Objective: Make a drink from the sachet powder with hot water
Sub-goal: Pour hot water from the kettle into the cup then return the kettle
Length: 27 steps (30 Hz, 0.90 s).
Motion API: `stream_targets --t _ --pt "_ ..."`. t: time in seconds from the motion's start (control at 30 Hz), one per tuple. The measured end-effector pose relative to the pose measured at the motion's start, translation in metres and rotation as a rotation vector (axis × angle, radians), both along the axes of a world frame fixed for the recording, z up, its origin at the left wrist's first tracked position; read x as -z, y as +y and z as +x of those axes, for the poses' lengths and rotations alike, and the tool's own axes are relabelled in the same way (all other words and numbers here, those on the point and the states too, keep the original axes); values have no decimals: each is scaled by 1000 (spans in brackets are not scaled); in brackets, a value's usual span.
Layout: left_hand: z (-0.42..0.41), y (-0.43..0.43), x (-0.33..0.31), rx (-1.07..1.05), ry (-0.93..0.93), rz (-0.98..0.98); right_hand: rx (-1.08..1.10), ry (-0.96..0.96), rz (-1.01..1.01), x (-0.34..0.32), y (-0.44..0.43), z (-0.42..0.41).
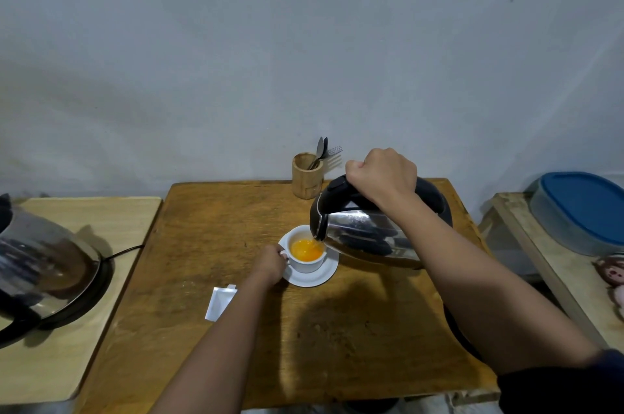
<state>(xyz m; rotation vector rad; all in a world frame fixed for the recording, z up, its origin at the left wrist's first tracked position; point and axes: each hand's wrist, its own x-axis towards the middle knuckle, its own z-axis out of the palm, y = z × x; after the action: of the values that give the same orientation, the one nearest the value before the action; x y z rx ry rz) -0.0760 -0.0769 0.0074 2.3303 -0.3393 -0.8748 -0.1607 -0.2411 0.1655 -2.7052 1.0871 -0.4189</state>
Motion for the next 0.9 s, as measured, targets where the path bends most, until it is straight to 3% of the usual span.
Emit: stream_targets --t 0.9 --pt "-4 1 -2 -31 -24 -7 -16 4 -5 5 3 0"
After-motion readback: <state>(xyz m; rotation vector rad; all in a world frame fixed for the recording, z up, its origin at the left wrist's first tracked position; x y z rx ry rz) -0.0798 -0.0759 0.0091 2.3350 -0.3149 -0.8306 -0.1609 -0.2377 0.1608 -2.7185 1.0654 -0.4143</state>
